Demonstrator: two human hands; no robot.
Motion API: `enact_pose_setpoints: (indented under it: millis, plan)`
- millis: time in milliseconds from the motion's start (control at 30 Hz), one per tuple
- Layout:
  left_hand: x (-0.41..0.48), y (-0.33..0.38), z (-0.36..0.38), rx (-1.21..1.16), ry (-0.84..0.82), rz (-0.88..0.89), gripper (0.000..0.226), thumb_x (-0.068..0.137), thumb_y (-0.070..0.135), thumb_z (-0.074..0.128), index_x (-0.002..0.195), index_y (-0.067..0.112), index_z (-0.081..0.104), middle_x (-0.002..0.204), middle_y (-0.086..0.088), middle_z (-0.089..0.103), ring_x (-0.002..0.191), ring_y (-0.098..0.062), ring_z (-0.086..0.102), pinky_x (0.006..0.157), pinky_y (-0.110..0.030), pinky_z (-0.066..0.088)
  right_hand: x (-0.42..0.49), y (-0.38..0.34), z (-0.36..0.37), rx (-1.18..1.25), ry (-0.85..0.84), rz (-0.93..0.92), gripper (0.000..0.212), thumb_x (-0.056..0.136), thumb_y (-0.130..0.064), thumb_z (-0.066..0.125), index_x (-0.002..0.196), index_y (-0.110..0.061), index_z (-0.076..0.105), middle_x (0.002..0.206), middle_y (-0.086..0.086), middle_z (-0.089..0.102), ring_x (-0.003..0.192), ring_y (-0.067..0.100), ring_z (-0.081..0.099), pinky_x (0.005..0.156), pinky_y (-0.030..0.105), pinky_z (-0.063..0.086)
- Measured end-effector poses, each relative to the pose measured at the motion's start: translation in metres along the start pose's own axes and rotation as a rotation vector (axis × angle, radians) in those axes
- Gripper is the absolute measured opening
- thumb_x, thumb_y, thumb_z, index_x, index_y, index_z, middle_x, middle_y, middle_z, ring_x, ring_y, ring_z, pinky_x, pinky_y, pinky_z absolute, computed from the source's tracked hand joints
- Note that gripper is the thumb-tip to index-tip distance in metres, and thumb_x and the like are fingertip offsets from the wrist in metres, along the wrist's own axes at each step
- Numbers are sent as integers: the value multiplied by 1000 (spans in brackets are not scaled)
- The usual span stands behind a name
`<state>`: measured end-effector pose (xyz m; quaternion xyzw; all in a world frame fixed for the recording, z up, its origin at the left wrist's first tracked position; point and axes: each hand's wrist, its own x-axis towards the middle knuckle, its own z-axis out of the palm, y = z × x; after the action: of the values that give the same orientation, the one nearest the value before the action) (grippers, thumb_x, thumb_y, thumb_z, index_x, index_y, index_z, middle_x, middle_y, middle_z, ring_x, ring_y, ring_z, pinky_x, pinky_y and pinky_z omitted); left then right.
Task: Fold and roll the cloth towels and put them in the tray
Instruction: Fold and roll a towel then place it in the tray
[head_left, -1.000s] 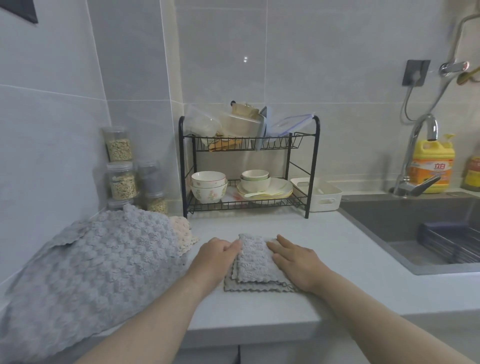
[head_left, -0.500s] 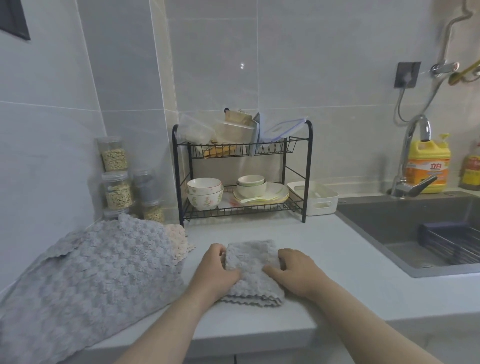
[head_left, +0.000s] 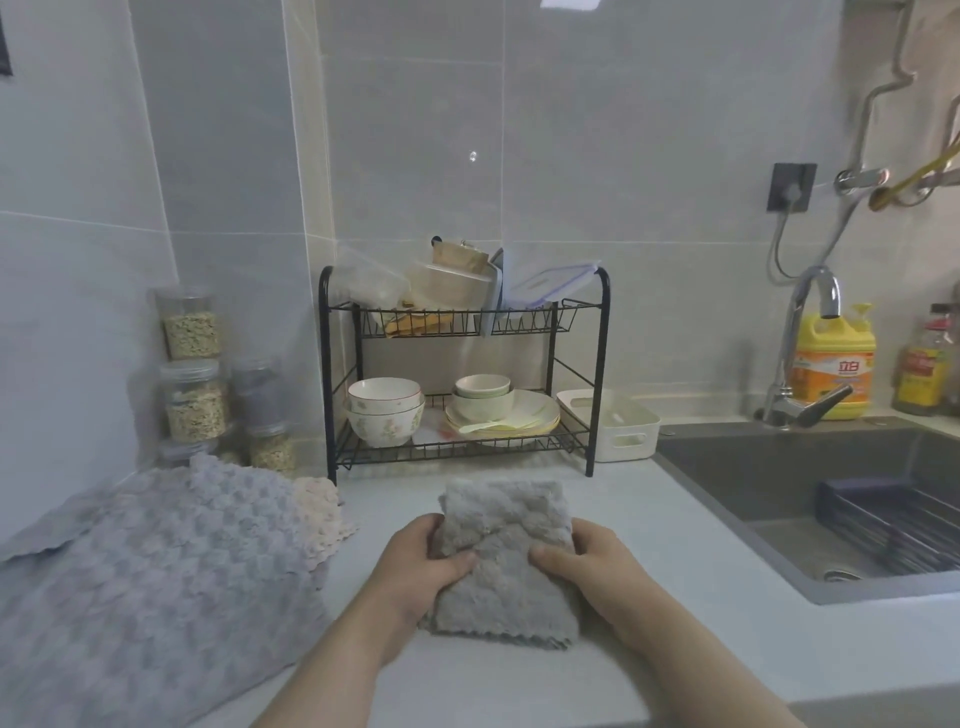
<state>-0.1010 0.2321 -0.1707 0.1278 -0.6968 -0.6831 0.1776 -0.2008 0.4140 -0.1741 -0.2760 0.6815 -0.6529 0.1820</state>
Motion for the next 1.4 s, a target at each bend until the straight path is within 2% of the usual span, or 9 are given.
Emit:
enact_pose_setpoints:
  millis: [367,467,567,700,867,1033,1200,1300,1400]
  plan:
    - [0,0,-9,-64,25,-30,21,88,-10,57,105,2,56,99,-19,71,88,-31,70,81,-44,56,-2,-5,3,-4,-50,65,41,73,-20,69,107,1,62,107,26,68,99,40,66,91,53,49]
    - [-3,2,-9,-100,3,-37,24,87,-11,56,107,1,56,97,-19,71,87,-32,70,82,-48,55,-2,-6,4,-18,-30,57,25,81,-6,66,103,4,64,106,28,67,94,36,67,91,52,49]
    - [-4,4,-9,-100,-11,-51,30,86,-11,58,111,5,56,99,-22,71,87,-36,67,84,-54,50,0,-5,0,98,-9,3,40,70,-3,62,110,-1,63,109,24,68,99,35,66,95,48,48]
    - [-3,5,-9,-127,-29,-77,34,77,-18,60,103,2,66,94,-21,72,84,-33,66,77,-41,51,-1,-6,-3,167,-10,-7,44,64,-1,60,107,-6,67,103,23,70,91,34,66,87,48,48]
    - [-7,10,-5,-127,-46,-46,28,81,-9,59,100,5,73,99,-19,73,96,-35,69,90,-50,52,0,-5,-4,167,-48,27,41,63,3,57,99,-7,74,98,36,65,84,36,53,77,48,37]
    - [-8,12,-7,-145,-48,-68,33,81,-17,52,87,6,75,91,-22,73,81,-34,71,75,-43,58,4,-3,-4,113,-26,53,35,76,19,48,88,-2,72,85,30,63,78,35,50,67,39,39]
    - [-9,13,-4,-82,-57,-48,28,84,-8,57,103,9,69,94,-18,74,86,-32,71,81,-45,57,-3,-5,-6,136,-225,-30,44,74,-5,67,117,-12,62,110,17,69,101,29,67,86,39,52]
    - [-8,11,-6,-135,-118,-56,51,68,-8,66,113,16,64,103,-16,72,94,-33,69,83,-46,56,-3,-4,-2,-12,-113,-80,24,79,-8,68,103,-10,68,99,13,73,91,22,68,80,32,55]
    - [-8,10,-9,-229,-137,-32,40,70,-6,69,105,13,68,101,-21,71,88,-32,70,71,-36,57,-3,-1,1,-134,-45,-114,27,82,8,62,100,-11,69,92,5,73,85,16,66,74,29,54]
